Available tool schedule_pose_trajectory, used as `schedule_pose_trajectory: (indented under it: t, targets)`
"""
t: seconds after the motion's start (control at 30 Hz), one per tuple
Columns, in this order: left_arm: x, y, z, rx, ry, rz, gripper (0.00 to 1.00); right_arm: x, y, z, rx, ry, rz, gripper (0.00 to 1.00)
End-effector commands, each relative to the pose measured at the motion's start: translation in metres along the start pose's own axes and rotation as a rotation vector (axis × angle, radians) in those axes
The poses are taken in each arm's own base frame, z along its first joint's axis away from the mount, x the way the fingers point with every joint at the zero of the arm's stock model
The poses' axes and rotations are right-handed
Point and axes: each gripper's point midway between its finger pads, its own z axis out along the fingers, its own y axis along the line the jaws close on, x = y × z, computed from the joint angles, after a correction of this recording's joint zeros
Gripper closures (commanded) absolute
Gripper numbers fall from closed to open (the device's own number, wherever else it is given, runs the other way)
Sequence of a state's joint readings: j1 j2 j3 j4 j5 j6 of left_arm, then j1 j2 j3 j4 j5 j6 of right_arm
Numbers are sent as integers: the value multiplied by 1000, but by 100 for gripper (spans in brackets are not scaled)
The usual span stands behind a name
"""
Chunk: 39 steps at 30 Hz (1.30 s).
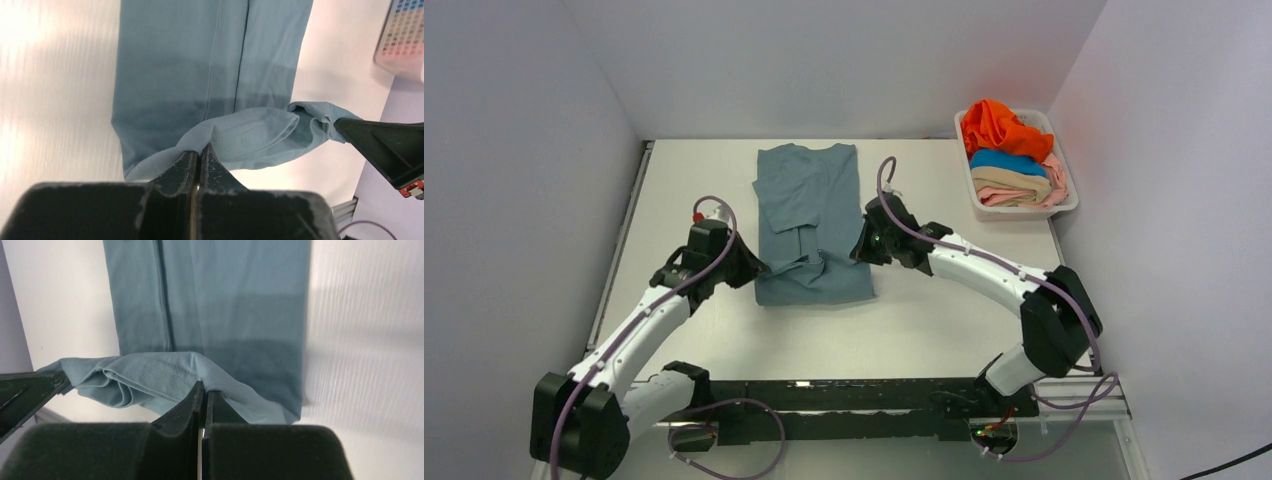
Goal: Fold and stack the t-shirts
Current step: Fold the folded rectangular tshirt in 1/3 of the way
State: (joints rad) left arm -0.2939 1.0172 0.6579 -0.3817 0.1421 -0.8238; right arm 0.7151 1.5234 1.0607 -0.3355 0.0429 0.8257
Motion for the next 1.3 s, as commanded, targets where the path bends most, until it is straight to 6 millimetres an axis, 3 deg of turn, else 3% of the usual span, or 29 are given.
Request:
schedule_pose_trajectory:
  t: [0.0,0.27,0.53,0.7,1.0,1.07,1.13,1.2,1.27]
  targets:
    - [-56,-23,10,53,-99,68,100,-45,1,18,4,-100,-27,100]
    - [-89,-28,56,19,-38,96,100,-94,-1,52,-20,-196,-83,100]
    - [-107,-15,81,-40,-19,108,100,-119,-1,77,-47,-246,-141,100]
    - [-116,-5,92,-77,-29,105,100,-127,-6,88,-37,-256,-142,100]
    - [-127,7,123,-101,10,105,84,-127,-14,123,-51,-230,-137,98]
    - [-128,6,129,-87,25,98,70,-128,-16,130,-49,-230,-124,87]
    - [-134,5,131,-93,21,96,54,-132,-18,136,-39,-221,-121,67]
    - [-144,-1,125,-92,7,102,38,-138,-22,139,6,-216,-119,42]
    - [-152,-9,111,-83,-16,116,3,-142,-22,133,34,-212,-125,4]
